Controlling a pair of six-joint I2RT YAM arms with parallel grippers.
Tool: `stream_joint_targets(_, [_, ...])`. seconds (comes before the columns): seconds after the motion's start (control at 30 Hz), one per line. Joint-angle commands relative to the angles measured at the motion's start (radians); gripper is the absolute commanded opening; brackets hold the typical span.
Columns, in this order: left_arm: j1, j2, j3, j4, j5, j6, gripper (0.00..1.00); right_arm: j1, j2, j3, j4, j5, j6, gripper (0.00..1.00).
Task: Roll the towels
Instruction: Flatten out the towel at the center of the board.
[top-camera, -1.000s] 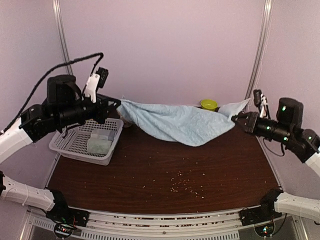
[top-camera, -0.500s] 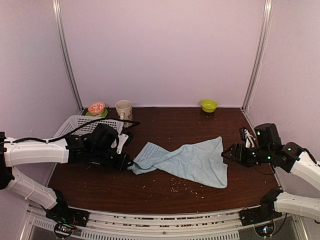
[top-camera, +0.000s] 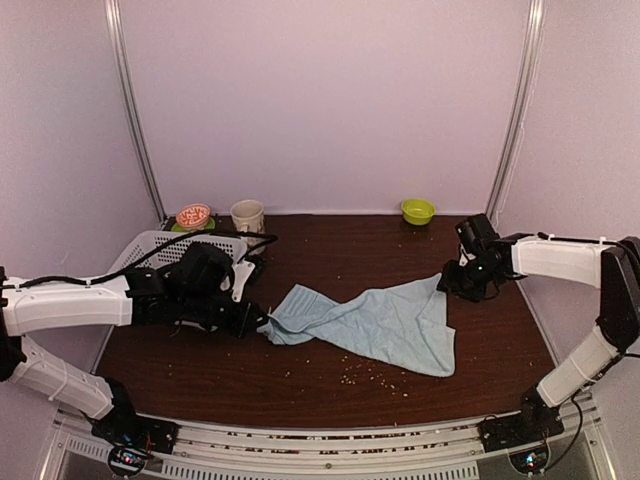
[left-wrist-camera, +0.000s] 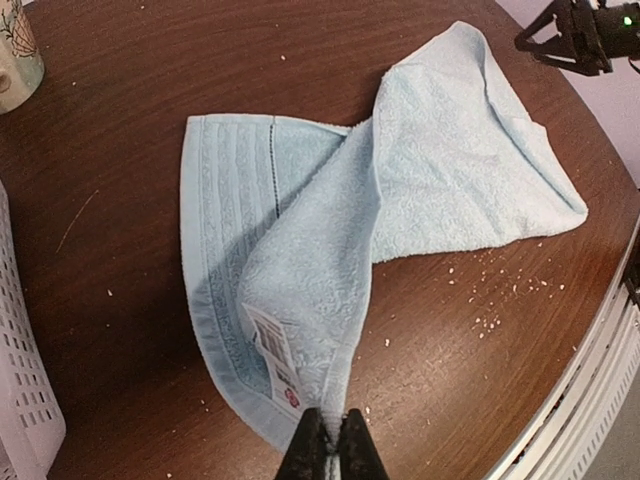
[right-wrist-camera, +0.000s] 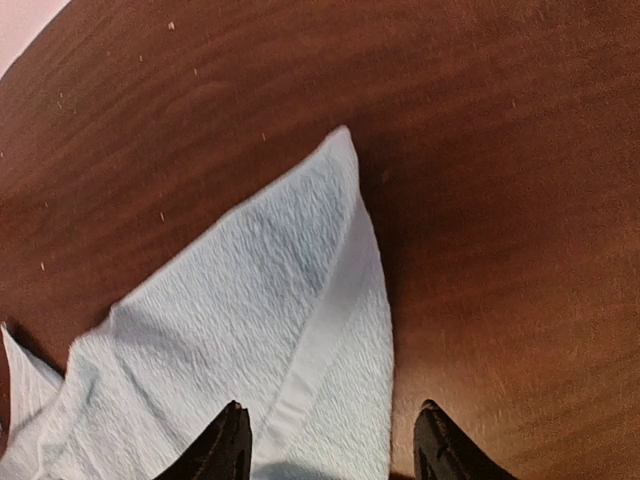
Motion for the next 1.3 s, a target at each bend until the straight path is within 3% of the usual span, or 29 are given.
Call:
stream_joint_targets(0.0, [-0.007, -0.017, -0.004, 0.075, 0.003, -0.013, 0.00, -0.050, 0.115, 0.151, 0.023, 0.000, 0.006, 0.55])
stream_joint_targets(0.27, [-0.007, -0.007, 0.013, 0.082, 0.019, 0.003, 0.00, -0.116, 0.342, 0.376, -0.110, -0.039, -0.026, 0.51])
stream_joint_targets(0.53, [-0.007, 0.012, 0.042, 0.084, 0.037, 0.022, 0.00, -0.134, 0.441, 0.452, -0.165, -0.043, -0.032, 0.51])
stream_joint_targets(1.27, [-0.007, 0.037, 0.095, 0.088, 0.072, 0.054, 0.00, -0.138, 0.608, 0.695, -0.442, -0.057, -0.150, 0.26])
